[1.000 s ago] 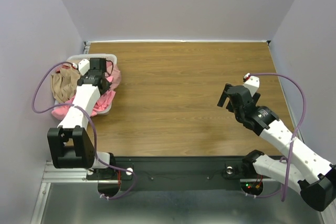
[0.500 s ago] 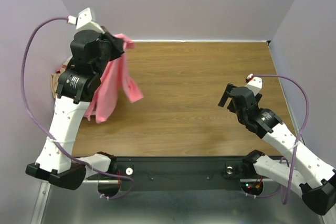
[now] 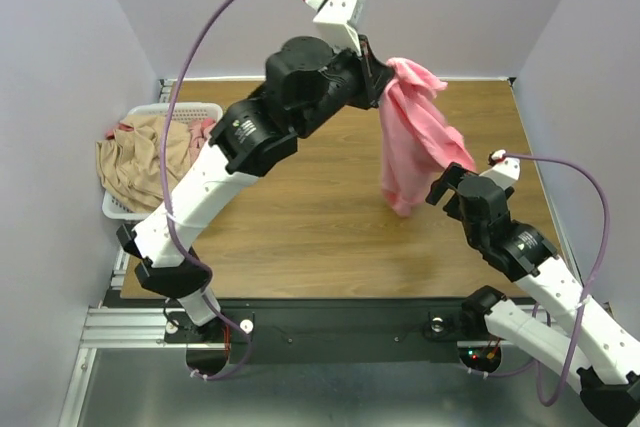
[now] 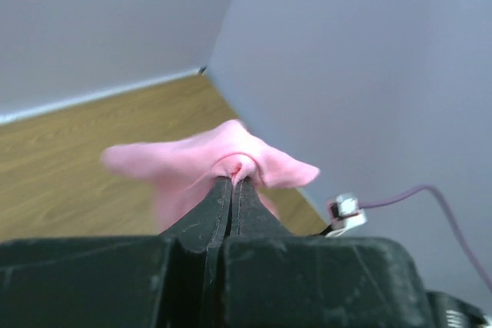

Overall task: Fold and stack the t-shirts
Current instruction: Move the tshirt to the center of the board

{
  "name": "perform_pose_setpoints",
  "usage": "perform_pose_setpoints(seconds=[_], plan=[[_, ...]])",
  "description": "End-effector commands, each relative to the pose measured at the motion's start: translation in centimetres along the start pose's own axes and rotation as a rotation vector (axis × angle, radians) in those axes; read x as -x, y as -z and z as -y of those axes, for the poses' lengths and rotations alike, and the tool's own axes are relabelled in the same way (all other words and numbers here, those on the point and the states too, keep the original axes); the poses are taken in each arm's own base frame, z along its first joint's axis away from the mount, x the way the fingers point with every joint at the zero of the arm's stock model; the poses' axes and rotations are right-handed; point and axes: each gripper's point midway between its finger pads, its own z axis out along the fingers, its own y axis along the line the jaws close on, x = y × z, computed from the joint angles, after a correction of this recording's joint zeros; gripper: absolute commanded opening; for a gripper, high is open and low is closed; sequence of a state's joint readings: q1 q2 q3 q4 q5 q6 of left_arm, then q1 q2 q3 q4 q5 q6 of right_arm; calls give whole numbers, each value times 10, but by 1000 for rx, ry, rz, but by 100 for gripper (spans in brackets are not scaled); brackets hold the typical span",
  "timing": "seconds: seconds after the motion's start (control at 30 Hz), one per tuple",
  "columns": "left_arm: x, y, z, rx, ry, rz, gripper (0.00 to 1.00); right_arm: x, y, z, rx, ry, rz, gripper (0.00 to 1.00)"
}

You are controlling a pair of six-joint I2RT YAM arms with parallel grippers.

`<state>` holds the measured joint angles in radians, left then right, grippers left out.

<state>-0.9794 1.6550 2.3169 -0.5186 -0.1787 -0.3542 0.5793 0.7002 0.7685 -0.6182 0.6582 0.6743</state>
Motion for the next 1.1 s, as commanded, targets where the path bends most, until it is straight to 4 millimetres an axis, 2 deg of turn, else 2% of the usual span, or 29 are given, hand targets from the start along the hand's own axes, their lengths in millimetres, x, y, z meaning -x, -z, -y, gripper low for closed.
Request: perform_pose_setpoints(seconds=[0.0, 0.03, 0.07, 0.1, 0.13, 0.17, 0.2, 0.23, 0.27, 0.3, 0.33, 0.37, 0.4, 0.43, 0.47, 0.57, 0.63, 0.73, 0.8, 0.87, 0.97, 1.0, 1.03, 1.07], plan=[[10, 14, -46, 199, 2, 100, 0, 17, 4, -3, 16, -48, 66, 100], [18, 25, -58, 232, 56, 139, 0, 17, 5, -4, 24, -48, 62, 100], [-20, 17, -86, 308, 56, 72, 0, 17, 6, -5, 33, -50, 59, 100], [-34, 19, -102, 343, 76, 53, 0, 15, 8, -10, 59, -48, 39, 100], [-31, 26, -133, 401, 145, 91, 0, 14, 10, -14, 83, -44, 25, 100], [-84, 22, -167, 458, 153, -20, 0, 12, 12, -18, 106, -31, 8, 100], [-103, 25, -195, 514, 190, -50, 0, 6, 15, -26, 154, -24, -30, 100], [-147, 36, -246, 644, 211, -135, 0, 4, 17, -30, 178, -21, -47, 100], [-167, 43, -267, 716, 252, -161, 0, 0, 18, -33, 197, -12, -65, 100], [-197, 52, -288, 788, 254, -233, 0, -4, 19, -37, 220, -7, -90, 100], [-215, 57, -300, 825, 259, -268, 3, -6, 20, -38, 226, 0, -97, 100], [-246, 72, -315, 888, 260, -344, 41, -10, 17, -37, 215, 10, -110, 100], [-261, 78, -324, 925, 273, -373, 55, -15, 15, -34, 201, 19, -121, 100], [-270, 83, -327, 939, 277, -392, 73, -19, 13, -31, 185, 26, -131, 100], [-286, 88, -331, 952, 285, -422, 98, -27, 7, -25, 147, 34, -150, 100], [-296, 94, -333, 958, 288, -440, 98, -39, 1, -21, 107, 42, -185, 100], [-296, 97, -332, 961, 298, -439, 98, -49, -4, -17, 76, 59, -213, 100], [-298, 91, -323, 900, 309, -447, 99, -61, -10, -10, 27, 65, -243, 100], [-300, 83, -313, 837, 308, -456, 99, -70, -13, -5, 0, 57, -262, 100], [-300, 65, -299, 751, 284, -466, 98, -79, -16, 0, -34, 41, -281, 100], [-310, 47, -295, 725, 248, -508, 98, -91, -19, 12, -105, 37, -306, 100], [-304, 35, -289, 699, 239, -502, 98, -93, -19, 16, -126, 26, -307, 100], [-316, 29, -294, 703, 236, -537, 99, -95, -20, 19, -139, 25, -307, 100], [-312, 17, -289, 672, 236, -538, 98, -97, -20, 21, -152, 15, -309, 100]])
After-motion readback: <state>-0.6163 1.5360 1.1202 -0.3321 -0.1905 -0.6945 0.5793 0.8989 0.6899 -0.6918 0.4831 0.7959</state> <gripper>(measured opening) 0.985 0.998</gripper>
